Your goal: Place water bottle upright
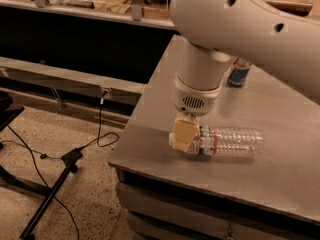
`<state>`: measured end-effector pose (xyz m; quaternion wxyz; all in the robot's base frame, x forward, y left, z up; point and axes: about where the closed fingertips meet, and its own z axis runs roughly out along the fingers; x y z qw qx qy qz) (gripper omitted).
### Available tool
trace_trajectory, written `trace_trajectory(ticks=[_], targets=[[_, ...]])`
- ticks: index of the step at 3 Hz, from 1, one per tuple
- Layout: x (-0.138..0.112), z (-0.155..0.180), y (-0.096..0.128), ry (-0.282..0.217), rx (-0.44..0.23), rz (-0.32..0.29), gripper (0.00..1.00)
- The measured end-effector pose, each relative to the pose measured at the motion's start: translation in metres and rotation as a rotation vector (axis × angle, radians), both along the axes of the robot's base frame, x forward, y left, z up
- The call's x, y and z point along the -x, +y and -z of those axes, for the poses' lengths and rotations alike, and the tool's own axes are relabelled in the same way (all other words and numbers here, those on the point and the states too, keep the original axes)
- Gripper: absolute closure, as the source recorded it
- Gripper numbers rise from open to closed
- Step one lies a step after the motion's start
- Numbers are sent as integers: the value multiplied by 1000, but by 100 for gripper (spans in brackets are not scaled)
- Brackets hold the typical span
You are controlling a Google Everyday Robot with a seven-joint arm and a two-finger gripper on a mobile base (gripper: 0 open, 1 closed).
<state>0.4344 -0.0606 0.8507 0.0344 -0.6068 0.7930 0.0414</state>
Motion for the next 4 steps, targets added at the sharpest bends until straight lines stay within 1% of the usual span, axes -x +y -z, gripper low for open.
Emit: trace_trajectory(ticks=[1,2,3,4], targets=[[-8,-15,-28,-7,-91,68,100],[-13,-38,-63,-60,-185,130,100],[-15,-61,-89,-130,-280,158,100],[-18,-82,-113,-201,-405,157,100]])
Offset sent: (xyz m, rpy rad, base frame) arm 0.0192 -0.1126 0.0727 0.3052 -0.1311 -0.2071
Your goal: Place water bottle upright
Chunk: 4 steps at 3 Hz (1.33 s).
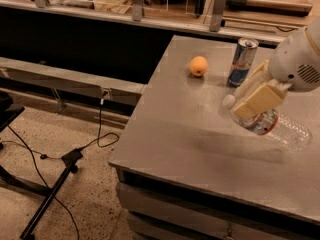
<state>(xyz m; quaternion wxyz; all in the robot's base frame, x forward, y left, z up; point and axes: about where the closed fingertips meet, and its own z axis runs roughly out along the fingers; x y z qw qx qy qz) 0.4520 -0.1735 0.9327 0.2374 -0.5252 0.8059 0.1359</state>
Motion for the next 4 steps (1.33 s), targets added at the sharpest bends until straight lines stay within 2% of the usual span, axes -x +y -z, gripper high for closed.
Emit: trace_trajectory(ticks=[1,2,3,4], targets=[[15,-38,-45,-86,-121,-7,100],[31,-87,-44,-155,-194,-73,100],[29,-88,-42,-158,-196,-71,100],[26,-91,-41,-149,-254,-85,100]])
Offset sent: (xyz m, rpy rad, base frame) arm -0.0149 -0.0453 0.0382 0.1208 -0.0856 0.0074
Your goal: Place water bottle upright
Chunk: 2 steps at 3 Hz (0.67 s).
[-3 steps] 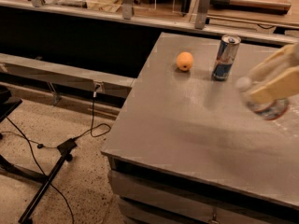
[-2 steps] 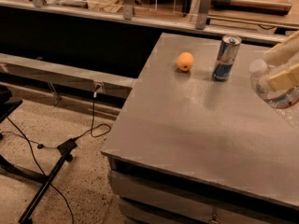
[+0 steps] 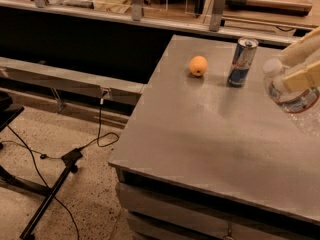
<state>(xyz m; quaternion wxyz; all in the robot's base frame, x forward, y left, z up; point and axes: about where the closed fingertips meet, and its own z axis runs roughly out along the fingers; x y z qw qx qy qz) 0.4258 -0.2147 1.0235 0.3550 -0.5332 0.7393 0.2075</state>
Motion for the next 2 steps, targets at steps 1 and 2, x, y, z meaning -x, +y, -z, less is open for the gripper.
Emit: trace_trajectory(ticks=[1,2], targets=[[-13,-3,0,-5,-229,-68,100],[-19,-19,6,-49,-485,-139,100]])
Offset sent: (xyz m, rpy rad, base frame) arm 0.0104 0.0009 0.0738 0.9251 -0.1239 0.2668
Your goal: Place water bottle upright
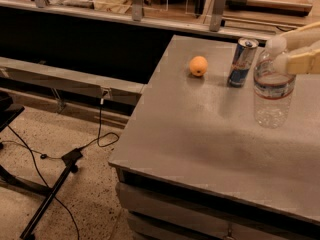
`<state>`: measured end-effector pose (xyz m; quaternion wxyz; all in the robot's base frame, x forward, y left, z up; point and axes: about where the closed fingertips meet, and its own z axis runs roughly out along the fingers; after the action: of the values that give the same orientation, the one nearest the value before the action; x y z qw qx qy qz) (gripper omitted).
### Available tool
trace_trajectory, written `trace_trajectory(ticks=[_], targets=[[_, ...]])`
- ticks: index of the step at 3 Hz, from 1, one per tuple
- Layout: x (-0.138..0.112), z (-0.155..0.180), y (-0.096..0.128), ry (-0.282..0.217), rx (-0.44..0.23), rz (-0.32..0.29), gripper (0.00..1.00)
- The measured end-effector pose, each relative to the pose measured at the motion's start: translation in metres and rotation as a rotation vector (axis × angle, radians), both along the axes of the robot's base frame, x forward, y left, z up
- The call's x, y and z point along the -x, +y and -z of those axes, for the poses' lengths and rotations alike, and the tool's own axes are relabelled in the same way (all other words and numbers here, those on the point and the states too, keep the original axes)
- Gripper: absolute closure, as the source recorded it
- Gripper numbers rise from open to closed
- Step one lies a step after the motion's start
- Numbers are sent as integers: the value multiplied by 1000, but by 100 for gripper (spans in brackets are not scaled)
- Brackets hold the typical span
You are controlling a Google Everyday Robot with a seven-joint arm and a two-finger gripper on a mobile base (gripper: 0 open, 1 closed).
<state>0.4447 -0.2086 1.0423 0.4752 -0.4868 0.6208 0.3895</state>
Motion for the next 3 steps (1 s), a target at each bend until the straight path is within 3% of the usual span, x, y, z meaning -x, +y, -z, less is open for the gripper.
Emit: trace_trajectory(ticks=[1,2,3], targets=[[3,-30,2,-63,-305,-60,100],[6,-41,0,-91,-418,-76,100],[11,-30,-7,-102,-406,-32,100]])
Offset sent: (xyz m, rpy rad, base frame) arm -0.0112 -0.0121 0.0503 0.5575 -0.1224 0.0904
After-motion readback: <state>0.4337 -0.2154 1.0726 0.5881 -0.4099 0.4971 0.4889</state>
